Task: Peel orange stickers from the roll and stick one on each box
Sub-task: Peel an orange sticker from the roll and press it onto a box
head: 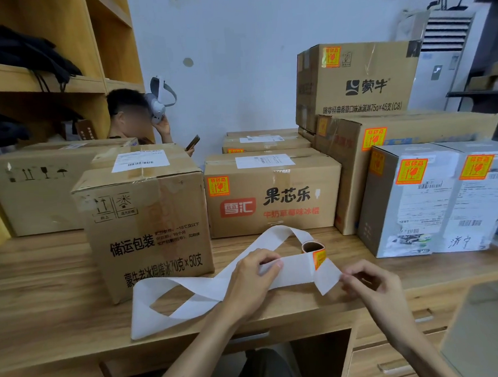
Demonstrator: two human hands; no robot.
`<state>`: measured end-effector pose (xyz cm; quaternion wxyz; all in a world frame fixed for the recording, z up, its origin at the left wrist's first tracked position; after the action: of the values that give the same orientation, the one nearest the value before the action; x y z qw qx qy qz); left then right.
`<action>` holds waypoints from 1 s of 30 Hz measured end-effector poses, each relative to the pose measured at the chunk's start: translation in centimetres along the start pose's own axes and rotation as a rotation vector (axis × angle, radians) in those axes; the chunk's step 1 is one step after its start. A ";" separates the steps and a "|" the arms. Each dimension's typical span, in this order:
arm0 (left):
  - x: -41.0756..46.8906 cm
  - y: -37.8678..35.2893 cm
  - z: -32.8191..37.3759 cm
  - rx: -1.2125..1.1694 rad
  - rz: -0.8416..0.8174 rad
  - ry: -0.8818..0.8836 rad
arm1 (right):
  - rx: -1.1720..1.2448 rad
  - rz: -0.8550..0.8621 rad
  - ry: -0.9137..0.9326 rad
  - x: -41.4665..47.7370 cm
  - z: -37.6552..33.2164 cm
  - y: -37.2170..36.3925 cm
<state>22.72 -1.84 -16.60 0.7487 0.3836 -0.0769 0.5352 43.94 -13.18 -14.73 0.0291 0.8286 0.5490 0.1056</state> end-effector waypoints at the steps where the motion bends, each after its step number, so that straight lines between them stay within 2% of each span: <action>1: 0.0 0.2 0.2 -0.013 0.016 -0.012 | 0.019 0.013 0.006 0.0 -0.2 0.1; 7: 0.0 0.8 1.2 -0.007 0.117 -0.081 | 0.108 0.092 0.041 0.0 -1.7 0.2; 14: 0.5 3.1 5.1 0.122 0.290 -0.264 | -0.122 0.143 0.283 -0.4 -4.5 -2.2; 18: 0.7 4.5 8.5 0.010 0.287 -0.175 | -0.355 0.208 0.519 -1.0 -6.8 -4.8; 23: 0.4 6.0 10.0 -0.125 0.383 -0.087 | -0.623 0.382 0.830 -1.7 -8.6 -7.6; 26: 0.4 6.8 10.1 -0.149 0.434 -0.052 | -0.699 0.464 0.918 -2.1 -9.4 -8.7; 30: 0.4 8.1 10.9 -0.147 0.426 -0.040 | -0.702 0.439 0.937 -2.2 -9.9 -9.4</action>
<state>19.15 -7.62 -4.78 0.6430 0.3139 -0.2098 0.6663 32.54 -12.15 -6.97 0.0334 0.7288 0.2530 0.6354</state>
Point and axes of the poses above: each hand's wrist, its own x-axis towards the middle knuckle, its own y-axis out of the back of the hand, z = x × y, the point moved 3 cm from there along x, towards the middle knuckle, and after that the axes turned 15 degrees about -y, right-handed, at the moved point
